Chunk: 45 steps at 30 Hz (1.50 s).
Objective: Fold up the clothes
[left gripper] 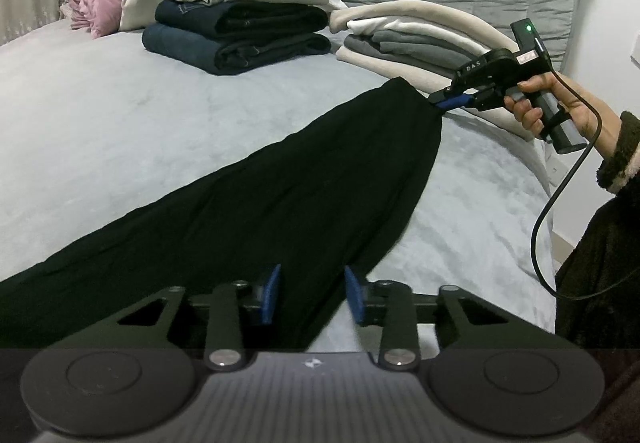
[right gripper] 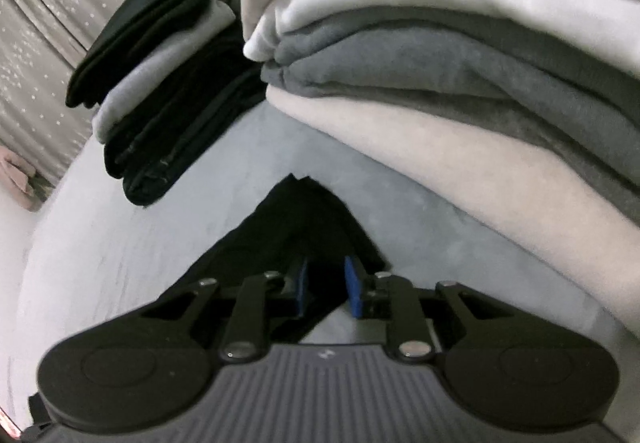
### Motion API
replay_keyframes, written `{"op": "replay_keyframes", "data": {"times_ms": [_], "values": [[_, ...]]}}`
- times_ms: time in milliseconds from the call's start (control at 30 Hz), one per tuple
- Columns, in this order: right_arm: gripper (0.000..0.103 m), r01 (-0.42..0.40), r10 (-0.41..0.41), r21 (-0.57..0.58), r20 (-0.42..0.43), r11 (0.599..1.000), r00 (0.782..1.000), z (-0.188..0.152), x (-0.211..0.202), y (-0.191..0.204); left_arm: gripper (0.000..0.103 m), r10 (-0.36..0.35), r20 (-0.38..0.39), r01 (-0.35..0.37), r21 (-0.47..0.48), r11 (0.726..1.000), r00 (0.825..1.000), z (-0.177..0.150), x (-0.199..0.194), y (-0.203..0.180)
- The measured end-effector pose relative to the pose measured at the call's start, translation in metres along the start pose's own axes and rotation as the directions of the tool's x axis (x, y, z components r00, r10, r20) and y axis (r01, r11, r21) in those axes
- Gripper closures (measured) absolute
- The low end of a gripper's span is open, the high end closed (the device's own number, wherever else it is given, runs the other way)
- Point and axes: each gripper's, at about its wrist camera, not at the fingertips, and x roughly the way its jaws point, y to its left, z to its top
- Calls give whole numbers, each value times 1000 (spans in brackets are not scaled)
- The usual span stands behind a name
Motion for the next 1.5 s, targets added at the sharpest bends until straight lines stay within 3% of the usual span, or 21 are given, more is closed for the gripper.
{"op": "replay_keyframes", "data": {"times_ms": [100,133,300,433,500,533,600,633,700,800,833,900,967,1033,1133,1300,1367,1400,1500], "values": [[83,-3,3,12,12,1000,1000,0,4,-1,100,-24,10,24,-23,999,1000,2,0,1],[100,11,-11,8,33,1000,999,0,6,0,102,-32,22,32,-26,999,999,4,-2,0],[103,112,-107,-28,149,993,983,3,-15,8,103,-132,71,136,-62,989,989,10,-10,-3],[103,191,-184,-35,145,981,972,5,-11,3,101,-112,-20,111,-47,993,994,5,8,-9],[102,191,-186,-38,118,981,976,4,-6,3,91,-108,-39,107,-34,994,993,5,9,-13],[95,209,-201,-59,120,976,972,3,-6,6,74,-101,-38,100,-23,995,994,6,5,-15],[82,238,-225,-86,141,967,964,3,-8,13,54,-66,-26,66,14,998,997,7,-4,-20],[74,234,-219,-93,150,968,964,3,-11,15,53,-41,-23,42,46,998,999,5,-9,-22],[72,207,-186,-118,167,971,968,0,-19,24,53,-2,-30,5,91,996,1000,0,-18,-24],[67,126,-89,-234,162,964,983,-18,-27,48,53,42,-46,-37,95,995,998,-7,-22,-18],[67,66,-22,-309,143,949,989,-30,-28,61,53,57,-48,-52,93,994,997,-9,-24,-16],[67,-21,79,-438,115,899,990,-50,-31,84,53,58,-41,-54,83,995,997,-12,-28,-13],[69,-110,189,-600,70,792,979,-77,-33,111,54,58,-25,-56,76,996,998,-14,-33,-12],[77,-201,288,-731,-6,652,958,-106,-33,136,58,49,-7,-49,69,996,999,-15,-38,-11],[81,-303,361,-842,-141,446,922,-145,-30,164,58,32,5,-32,58,998,999,-15,-39,-9],[80,-323,346,-881,-200,346,917,-162,-21,178,58,18,17,-19,41,999,1000,-16,-46,-5],[80,-376,364,-875,-258,304,895,-165,-24,180,58,12,26,-13,34,999,1000,-17,-51,-3],[80,-396,378,-871,-277,289,884,-165,-27,180,58,14,30,-15,27,1000,999,-17,-52,-2],[80,-397,374,-874,-283,279,883,-174,-24,182,58,27,15,-27,0,1000,1000,-18,-45,6]]}}
